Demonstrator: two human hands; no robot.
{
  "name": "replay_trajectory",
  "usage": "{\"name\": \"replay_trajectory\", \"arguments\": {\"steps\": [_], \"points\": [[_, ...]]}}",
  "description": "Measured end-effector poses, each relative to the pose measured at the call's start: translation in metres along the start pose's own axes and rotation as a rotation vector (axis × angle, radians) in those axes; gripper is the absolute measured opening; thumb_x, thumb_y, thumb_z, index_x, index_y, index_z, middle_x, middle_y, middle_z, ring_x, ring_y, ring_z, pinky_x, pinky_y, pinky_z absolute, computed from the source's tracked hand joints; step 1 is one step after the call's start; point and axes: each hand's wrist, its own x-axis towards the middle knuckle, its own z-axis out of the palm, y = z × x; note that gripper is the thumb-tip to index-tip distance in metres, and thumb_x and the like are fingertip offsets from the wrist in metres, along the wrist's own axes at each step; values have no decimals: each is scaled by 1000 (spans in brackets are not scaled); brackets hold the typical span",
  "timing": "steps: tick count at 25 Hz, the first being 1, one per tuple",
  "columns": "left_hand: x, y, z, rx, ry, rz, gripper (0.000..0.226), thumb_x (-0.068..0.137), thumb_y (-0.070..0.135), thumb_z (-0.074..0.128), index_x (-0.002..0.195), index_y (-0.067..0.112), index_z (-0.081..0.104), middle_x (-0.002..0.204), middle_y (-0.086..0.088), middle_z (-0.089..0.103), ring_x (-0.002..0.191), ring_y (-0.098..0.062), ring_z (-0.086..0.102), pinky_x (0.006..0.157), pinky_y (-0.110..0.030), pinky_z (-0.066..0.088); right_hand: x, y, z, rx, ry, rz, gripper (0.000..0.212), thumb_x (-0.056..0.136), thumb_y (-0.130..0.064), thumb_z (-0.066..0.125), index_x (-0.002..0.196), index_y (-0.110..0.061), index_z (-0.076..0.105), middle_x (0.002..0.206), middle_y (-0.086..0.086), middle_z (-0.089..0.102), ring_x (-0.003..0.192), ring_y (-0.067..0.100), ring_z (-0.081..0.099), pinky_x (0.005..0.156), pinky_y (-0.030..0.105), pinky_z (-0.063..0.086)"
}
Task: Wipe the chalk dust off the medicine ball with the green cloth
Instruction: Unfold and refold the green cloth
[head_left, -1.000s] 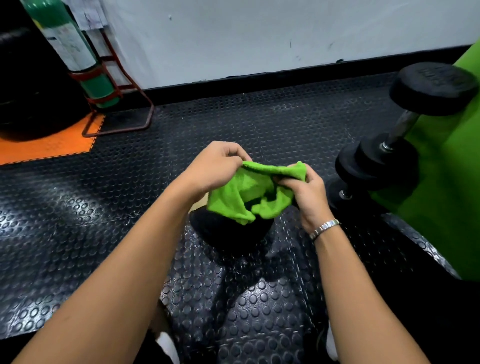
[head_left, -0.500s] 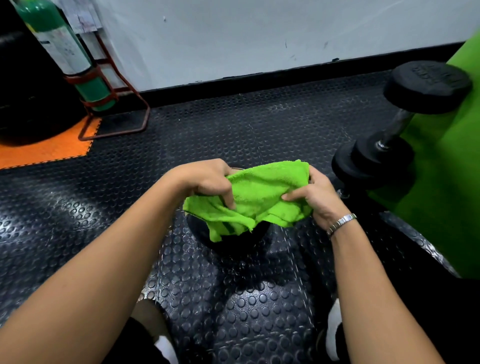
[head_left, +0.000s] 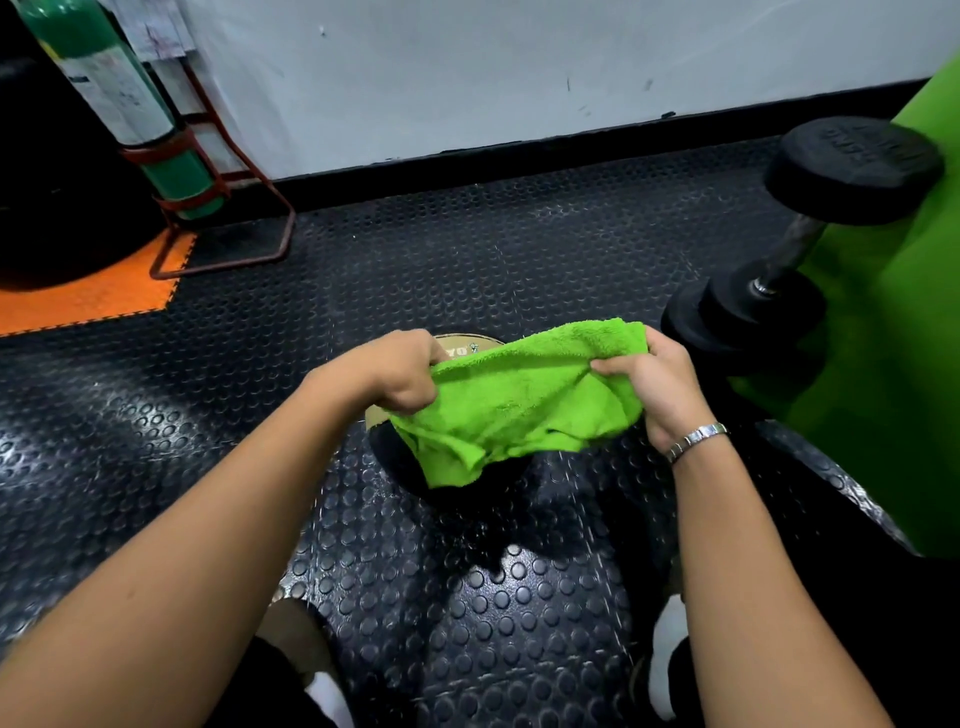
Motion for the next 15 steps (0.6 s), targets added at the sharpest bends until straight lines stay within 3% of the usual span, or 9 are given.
{"name": "replay_trajectory", "arguments": {"steps": [2, 4, 6, 10, 12, 15], "points": [[4, -7, 4, 36, 98, 36, 32, 72, -6, 49, 85, 11, 73, 79, -7, 70, 79, -28, 63, 73, -42, 58, 2, -1, -4, -25, 0, 0, 32, 76, 14, 68, 94, -12, 71, 93, 3, 77, 87, 19, 73, 76, 32, 58], [6, -12, 8, -5, 138, 34, 17, 71, -2, 52, 74, 8, 66, 67, -6, 58, 69, -26, 54, 61, -40, 51, 3, 0, -6, -5, 2, 17, 31, 77, 12, 67, 97, -11, 71, 95, 3, 78, 90, 20, 74, 74, 32, 57], [5, -14, 9, -317, 150, -12, 8, 69, 6, 61, 64, 12, 60, 62, -4, 50, 63, -22, 48, 58, -33, 40, 4, 2, -7, 62, 17, 53, 31, 78, 10, 65, 100, -10, 72, 96, 5, 77, 93, 24, 73, 75, 33, 58], [0, -8, 21, -1236, 225, -142, 19, 81, 0, 64, 74, 18, 63, 72, -4, 56, 66, -21, 53, 62, -30, 48, 5, 3, -9, 229, -34, 167, 41, 78, -3, 71, 118, -3, 68, 111, 13, 74, 107, 31, 70, 92, 43, 57], [-1, 3, 26, -1406, 260, -142, 20, 88, -3, 63, 83, 17, 65, 73, -2, 64, 62, -16, 61, 59, -26, 52, 0, 0, -1, 211, -55, 142, 35, 82, -7, 70, 117, -8, 70, 112, 10, 75, 107, 27, 70, 93, 43, 56], [5, 29, 34, -1399, 353, -122, 19, 88, -3, 66, 87, 16, 69, 77, -4, 70, 61, -16, 65, 57, -24, 51, -14, -5, 31, 141, -53, 26, 28, 91, 0, 63, 114, -13, 71, 110, 6, 75, 100, 20, 72, 84, 40, 59]]}}
